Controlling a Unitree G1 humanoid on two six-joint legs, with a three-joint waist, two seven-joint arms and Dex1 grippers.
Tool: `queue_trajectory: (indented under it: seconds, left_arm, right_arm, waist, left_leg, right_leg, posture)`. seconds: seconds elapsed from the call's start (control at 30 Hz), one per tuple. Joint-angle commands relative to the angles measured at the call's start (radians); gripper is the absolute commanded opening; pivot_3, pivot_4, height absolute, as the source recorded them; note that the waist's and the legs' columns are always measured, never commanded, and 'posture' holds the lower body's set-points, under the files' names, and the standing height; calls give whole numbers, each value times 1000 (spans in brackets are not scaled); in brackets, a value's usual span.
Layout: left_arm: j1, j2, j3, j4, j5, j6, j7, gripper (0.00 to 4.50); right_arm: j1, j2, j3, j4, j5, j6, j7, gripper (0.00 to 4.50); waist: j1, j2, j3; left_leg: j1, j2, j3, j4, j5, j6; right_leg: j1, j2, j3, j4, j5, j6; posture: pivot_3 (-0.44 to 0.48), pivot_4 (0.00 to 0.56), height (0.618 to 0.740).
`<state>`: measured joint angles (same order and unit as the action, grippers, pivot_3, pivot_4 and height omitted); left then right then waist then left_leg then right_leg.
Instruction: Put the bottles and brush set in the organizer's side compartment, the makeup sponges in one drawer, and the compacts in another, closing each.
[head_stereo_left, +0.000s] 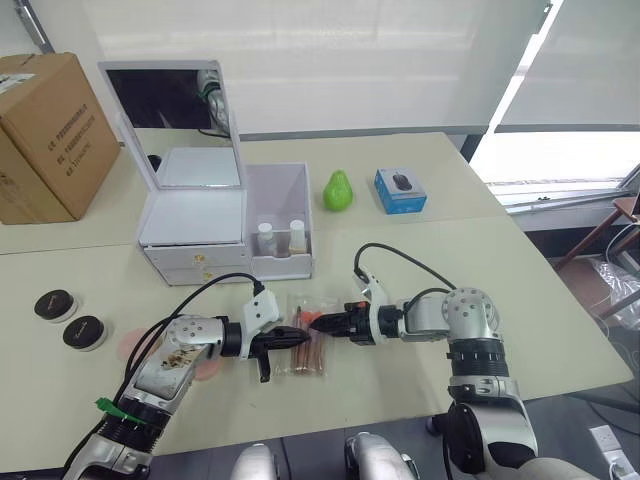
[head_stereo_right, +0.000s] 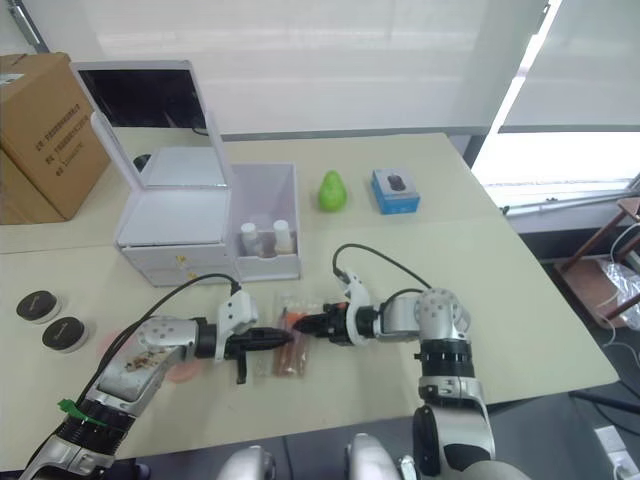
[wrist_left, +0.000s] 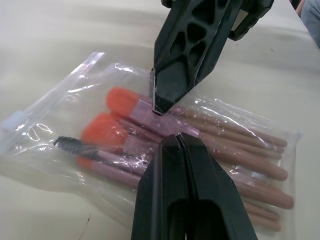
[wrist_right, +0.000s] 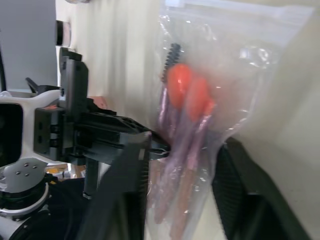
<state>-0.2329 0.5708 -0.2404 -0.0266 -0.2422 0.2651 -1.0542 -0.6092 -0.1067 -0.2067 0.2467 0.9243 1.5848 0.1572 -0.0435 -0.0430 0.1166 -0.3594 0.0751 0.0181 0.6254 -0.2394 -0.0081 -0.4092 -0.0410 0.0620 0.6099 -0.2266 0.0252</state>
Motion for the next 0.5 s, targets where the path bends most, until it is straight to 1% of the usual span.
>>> queue_trajectory:
  seconds: [0.03,0.07,0.2,0.33,0.43,0.5]
  left_arm:
    - [7,4,1,-20,2,2,-5,0]
    - [7,3,2,-19,1,2,-5,0]
    - [5,5,20,-20,-3,6,8,0]
    - [7,3,117,-92,-109,114,42,0]
    - [72,68,232,-244,-232,216,28,569]
    - [136,121,349,-373,-370,313,29,1196]
  right_arm:
    - [4,7,1,-11,-19,9,31,481]
    - [5,8,0,-13,-26,9,38,190]
    - [11,9,-10,-27,-41,-2,63,167]
    - [10,1,-30,-59,-25,13,110,166]
    - [15,-7,-54,-100,7,28,129,166]
    - [21,-29,-50,-148,52,30,143,166]
  waist:
    - [1,0,0]
    - [1,0,0]
    - [1,0,0]
    - [1,1,1]
    - [-1,1,1]
    - [-1,2,1]
  left_leg:
    - [0,0,0,0,0,0]
    - [1,0,0,0,0,0]
    - [1,0,0,0,0,0]
    - [1,0,0,0,0,0]
    - [-1,0,0,0,0,0]
    - [-2,0,0,0,0,0]
  right_leg:
    - [0,0,0,0,0,0]
    - [1,0,0,0,0,0]
    - [1,0,1,-1,-1,0]
    - [0,0,1,0,-1,1]
    - [-1,0,1,-1,-1,1]
    - [-3,0,1,0,-1,1]
  posture:
    - [0,150,733]
    - [0,150,733]
    - [0,150,733]
    - [0,150,733]
    - [0,150,733]
    - [0,150,733]
